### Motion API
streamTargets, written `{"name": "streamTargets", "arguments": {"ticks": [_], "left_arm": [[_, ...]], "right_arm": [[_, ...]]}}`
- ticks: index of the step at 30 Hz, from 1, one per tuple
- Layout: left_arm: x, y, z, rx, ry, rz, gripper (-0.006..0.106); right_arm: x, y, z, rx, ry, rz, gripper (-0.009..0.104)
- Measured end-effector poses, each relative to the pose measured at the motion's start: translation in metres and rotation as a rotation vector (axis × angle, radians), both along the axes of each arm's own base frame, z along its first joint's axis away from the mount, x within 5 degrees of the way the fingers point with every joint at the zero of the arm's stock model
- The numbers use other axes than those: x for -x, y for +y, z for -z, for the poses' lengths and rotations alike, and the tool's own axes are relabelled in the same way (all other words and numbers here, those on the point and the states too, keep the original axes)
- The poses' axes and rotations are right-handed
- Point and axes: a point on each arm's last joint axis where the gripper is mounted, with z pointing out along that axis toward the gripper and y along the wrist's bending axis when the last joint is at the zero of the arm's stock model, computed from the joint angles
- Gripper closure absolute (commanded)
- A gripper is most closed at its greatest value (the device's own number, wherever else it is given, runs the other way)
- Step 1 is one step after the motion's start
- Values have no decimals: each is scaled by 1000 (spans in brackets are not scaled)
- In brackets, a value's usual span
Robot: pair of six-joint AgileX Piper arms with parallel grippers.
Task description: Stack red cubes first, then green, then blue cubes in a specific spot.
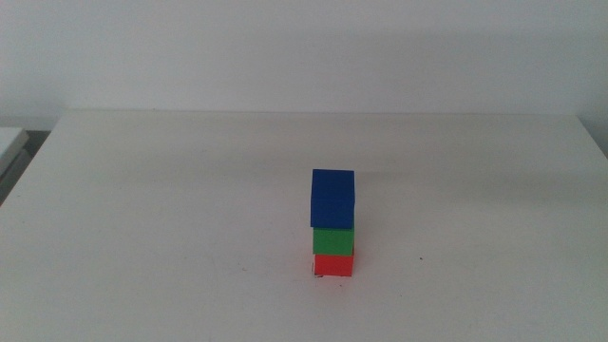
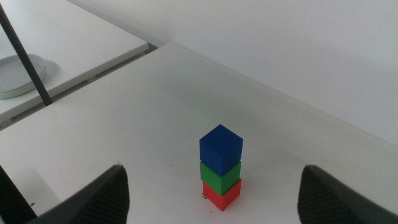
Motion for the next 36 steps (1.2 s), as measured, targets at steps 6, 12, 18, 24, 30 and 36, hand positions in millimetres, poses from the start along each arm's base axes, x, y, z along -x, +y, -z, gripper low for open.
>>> {"name": "streamTargets", "arguments": {"ticks": [6, 12, 18, 24, 30, 36], "left_arm": [[10, -1, -3, 19, -37, 13, 7], [11, 0, -3, 7, -38, 0, 7], [1, -3, 19, 50, -73, 19, 7], [-8, -5, 58, 106, -261, 17, 7], [-1, -3, 115, 117, -324, 2, 7], [12, -2, 171, 115, -326, -5, 7]], "right_arm": [[0, 0, 0, 0, 0, 0, 13], [0, 0, 0, 0, 0, 0, 13], [1, -1, 9, -8, -9, 0, 13], [-7, 5, 78, 0, 1, 13, 13], [-8, -13, 156, 83, 116, 164, 13], [7, -45, 193, 54, 30, 447, 13]]}}
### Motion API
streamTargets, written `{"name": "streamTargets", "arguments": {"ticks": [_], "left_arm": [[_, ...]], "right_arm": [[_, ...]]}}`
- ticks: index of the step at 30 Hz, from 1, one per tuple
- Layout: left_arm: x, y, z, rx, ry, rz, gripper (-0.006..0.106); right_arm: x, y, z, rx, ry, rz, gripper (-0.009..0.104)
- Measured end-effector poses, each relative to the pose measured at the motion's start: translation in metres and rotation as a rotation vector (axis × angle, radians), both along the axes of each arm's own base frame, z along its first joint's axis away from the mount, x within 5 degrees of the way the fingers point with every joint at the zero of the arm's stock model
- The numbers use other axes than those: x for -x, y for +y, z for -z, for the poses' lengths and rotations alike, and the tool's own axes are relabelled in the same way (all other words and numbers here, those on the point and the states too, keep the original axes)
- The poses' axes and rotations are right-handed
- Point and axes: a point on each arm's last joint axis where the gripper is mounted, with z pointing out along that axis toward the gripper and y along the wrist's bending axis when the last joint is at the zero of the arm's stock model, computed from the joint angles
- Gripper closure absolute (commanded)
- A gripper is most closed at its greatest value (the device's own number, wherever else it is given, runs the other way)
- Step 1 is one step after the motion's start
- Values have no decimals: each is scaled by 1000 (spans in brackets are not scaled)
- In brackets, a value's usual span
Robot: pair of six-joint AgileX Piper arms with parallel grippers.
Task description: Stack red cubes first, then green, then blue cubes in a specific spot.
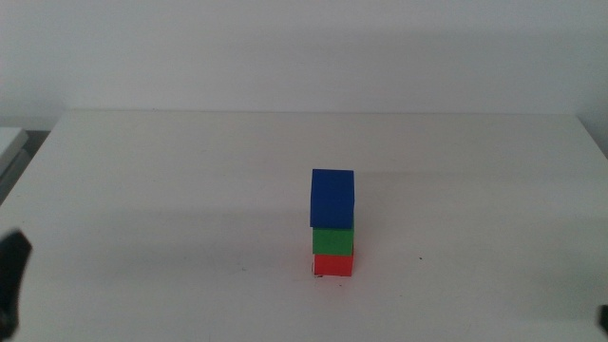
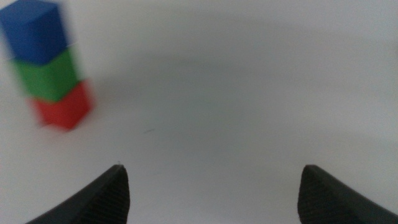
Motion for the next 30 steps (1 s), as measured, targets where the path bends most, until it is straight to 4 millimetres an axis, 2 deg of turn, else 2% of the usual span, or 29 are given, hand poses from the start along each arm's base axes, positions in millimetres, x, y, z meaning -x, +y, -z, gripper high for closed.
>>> {"name": "streamTargets", "arguments": {"ticks": [6, 12, 20, 30], "left_arm": [[12, 1, 39, 1, -15, 0, 7], [14, 1, 63, 0, 8, -1, 7], [15, 0, 69, 0, 55, 4, 7], [15, 0, 69, 0, 55, 4, 7]], "right_arm": [[18, -17, 15, 25, -154, 219, 13], [14, -20, 25, 35, -234, 280, 13], [8, -20, 54, 48, -208, 272, 13], [7, -19, 47, 27, -312, 266, 13]]}}
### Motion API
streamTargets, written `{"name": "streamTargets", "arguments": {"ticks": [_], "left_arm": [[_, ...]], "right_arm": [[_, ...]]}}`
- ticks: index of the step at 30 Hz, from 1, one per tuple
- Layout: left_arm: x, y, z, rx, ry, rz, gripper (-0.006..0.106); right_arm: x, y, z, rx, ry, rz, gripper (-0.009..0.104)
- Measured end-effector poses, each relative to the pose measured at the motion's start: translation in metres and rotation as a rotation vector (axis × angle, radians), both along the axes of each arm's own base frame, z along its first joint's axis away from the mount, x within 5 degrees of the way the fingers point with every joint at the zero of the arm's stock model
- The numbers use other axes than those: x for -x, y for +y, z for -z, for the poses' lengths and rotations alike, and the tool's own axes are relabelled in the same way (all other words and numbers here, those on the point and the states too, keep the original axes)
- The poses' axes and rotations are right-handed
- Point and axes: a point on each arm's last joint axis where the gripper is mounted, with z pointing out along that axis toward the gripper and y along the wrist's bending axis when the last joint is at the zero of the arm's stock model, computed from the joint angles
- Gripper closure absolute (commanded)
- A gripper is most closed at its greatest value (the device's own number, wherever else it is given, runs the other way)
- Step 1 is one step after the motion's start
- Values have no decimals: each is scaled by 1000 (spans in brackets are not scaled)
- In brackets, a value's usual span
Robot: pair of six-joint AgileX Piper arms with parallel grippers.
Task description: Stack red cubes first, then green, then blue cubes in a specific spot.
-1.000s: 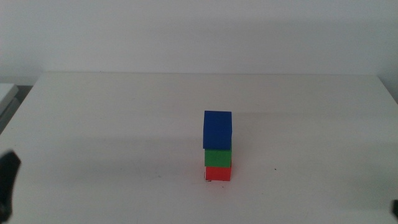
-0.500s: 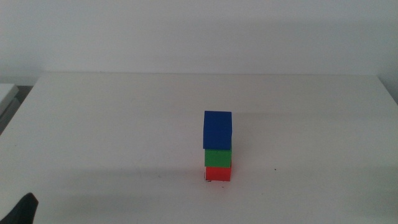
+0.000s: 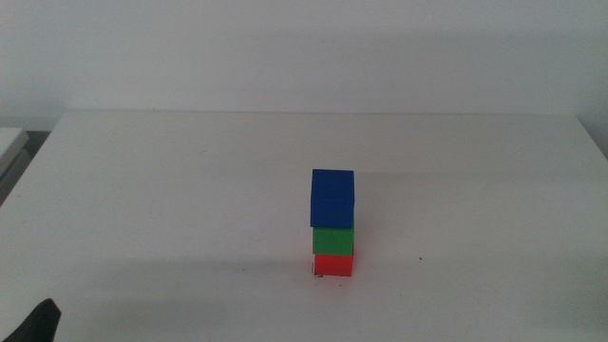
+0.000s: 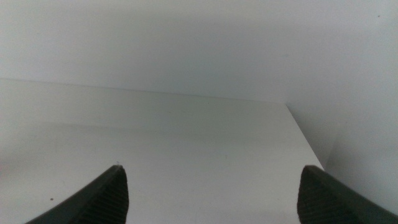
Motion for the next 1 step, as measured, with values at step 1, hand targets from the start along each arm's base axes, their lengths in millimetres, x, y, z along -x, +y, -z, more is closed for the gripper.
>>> {"name": "streamTargets", "arguments": {"ticks": [1], "left_arm": [[0, 0, 0, 0, 1, 0, 7]], "right_arm": [[0, 0, 0, 0, 0, 0, 13]]}}
